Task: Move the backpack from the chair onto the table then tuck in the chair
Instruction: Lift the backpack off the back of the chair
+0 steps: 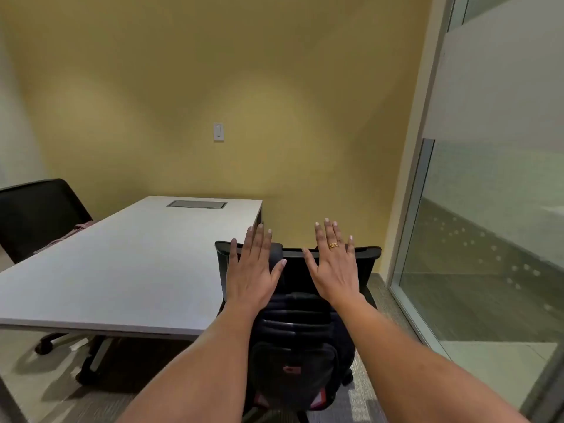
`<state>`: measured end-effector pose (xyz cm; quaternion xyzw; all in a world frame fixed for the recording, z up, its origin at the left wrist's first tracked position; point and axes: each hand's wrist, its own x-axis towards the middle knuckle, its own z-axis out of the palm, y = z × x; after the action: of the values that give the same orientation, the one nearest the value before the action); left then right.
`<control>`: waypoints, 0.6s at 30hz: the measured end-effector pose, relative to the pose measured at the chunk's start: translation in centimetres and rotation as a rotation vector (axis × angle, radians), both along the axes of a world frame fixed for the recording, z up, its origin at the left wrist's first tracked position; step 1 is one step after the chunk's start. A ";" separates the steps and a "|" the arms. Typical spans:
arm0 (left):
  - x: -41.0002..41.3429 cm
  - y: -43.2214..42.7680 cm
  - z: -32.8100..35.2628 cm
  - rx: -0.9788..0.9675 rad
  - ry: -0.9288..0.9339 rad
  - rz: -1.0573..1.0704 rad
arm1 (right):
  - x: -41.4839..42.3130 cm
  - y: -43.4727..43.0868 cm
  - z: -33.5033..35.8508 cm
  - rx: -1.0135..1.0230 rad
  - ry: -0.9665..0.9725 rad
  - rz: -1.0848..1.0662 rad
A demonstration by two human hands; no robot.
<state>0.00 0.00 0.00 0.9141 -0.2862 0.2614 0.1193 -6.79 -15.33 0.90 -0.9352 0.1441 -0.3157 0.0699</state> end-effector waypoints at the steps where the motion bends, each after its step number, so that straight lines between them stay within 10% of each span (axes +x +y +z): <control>1: 0.1 0.0 -0.1 0.012 -0.010 0.003 | 0.0 -0.1 -0.1 -0.021 0.014 -0.027; 18: 5.3 -1.2 -1.9 0.167 0.190 -0.131 | 3.1 -4.0 -2.5 -0.024 0.197 -0.081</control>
<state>5.30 -1.23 -1.92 0.9209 -0.3533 0.1407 0.0861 -3.73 -19.28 -1.62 -0.9559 0.1841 -0.2268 0.0312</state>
